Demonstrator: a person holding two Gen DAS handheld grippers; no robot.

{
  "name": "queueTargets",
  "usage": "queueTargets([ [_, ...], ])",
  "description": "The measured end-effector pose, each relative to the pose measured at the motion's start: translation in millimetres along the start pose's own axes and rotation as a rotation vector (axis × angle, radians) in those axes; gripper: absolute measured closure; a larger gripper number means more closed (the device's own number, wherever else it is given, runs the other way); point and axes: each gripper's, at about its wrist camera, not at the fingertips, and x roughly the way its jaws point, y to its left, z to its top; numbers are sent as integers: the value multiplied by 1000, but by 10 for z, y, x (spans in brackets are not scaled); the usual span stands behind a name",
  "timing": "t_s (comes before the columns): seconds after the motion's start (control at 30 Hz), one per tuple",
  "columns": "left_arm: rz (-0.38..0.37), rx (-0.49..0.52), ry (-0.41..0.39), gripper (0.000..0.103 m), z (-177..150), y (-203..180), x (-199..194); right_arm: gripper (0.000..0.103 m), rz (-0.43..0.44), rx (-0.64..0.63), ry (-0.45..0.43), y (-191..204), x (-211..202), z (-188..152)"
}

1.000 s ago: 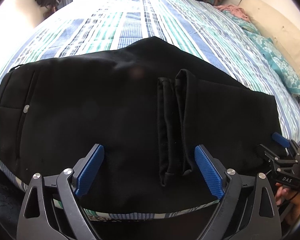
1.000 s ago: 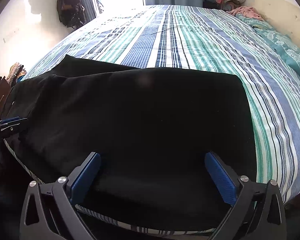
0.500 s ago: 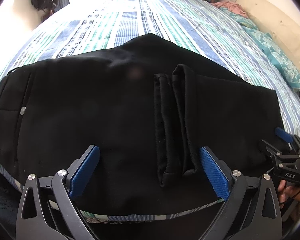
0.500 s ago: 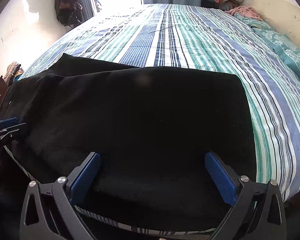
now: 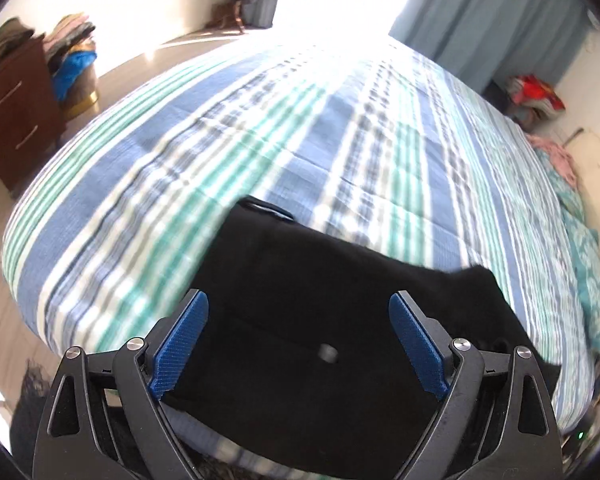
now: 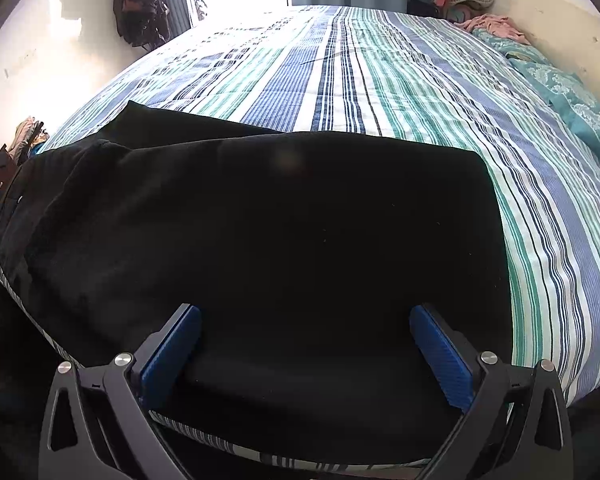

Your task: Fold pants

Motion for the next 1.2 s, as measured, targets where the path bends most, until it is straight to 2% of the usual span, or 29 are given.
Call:
queueTargets([
  [0.07,2,-11,86,10,132,290,224,0,-1,0,-1,1,0,-1],
  [0.1,-24,-1,144,10,140,390,357,0,-3,0,-1,1,2,1],
  [0.2,-182,1,299,11,13,501,673,0,-9,3,-3,5,6,1],
  [0.23,-224,-3,324,11,-40,497,731,0,-11,4,-4,5,7,2],
  [0.33,-294,23,299,12,-95,406,722,0,-14,5,-8,11,8,1],
  [0.37,-329,9,310,26,-101,388,744,0,-14,4,-9,12,8,1],
  [0.4,-354,-15,321,44,-98,384,763,0,-14,3,-11,12,10,1],
  [0.43,-367,-34,326,49,-75,385,778,0,-13,2,-12,12,11,2],
  [0.5,-372,-37,310,75,-36,380,720,0,-12,-1,-14,11,13,3],
  [0.6,-340,-64,287,82,-18,279,512,0,-12,-2,-14,15,13,4],
  [0.67,-347,-112,278,83,25,176,346,0,-13,-2,-13,14,14,5],
  [0.8,-458,-83,254,84,75,-276,-184,0,-15,0,-7,12,18,16],
  [0.9,-526,-9,252,84,0,-819,-528,0,-15,1,2,9,18,30],
  [1.0,-575,60,274,84,-161,-1410,-693,0,7,25,7,-25,-41,72],
  [1.1,-618,107,303,84,-400,-1944,-704,0,139,129,-69,-224,-256,116],
  [1.2,-650,140,339,84,-640,-2440,-574,0,134,293,-219,-659,-587,116],
])
